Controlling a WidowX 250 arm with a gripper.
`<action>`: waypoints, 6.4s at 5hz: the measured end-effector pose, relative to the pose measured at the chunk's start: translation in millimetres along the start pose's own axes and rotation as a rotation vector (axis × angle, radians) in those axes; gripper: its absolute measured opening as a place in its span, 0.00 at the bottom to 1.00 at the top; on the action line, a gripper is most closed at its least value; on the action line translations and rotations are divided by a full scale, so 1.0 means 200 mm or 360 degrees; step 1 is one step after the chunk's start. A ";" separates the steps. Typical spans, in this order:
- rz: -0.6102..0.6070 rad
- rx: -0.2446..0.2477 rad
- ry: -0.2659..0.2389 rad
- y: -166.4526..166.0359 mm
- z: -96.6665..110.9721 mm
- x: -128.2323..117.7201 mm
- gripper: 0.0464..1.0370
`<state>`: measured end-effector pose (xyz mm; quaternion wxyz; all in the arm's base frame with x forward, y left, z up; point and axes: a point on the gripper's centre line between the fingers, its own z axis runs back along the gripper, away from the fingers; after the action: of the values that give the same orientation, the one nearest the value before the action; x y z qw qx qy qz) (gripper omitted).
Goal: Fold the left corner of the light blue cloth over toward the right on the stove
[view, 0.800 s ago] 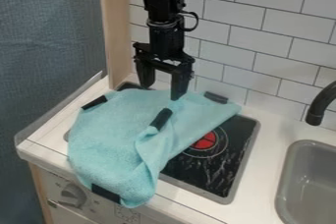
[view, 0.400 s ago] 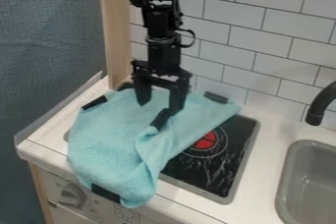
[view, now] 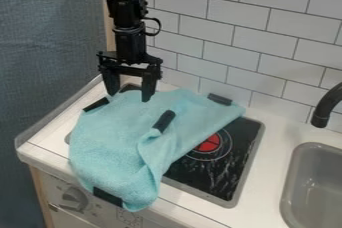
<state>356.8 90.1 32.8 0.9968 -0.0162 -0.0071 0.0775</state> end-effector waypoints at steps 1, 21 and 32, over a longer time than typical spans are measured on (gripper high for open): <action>0.0006 0.0021 -0.0063 0.08 -0.01 0.02 0.96; -0.0472 -0.0295 -0.0074 0.03 0.04 0.11 0.01; -0.0595 -0.0006 -0.0059 -0.45 -0.30 -0.05 0.68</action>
<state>361.1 -3.0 -24.9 0.9935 -0.0151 -0.0284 -0.1089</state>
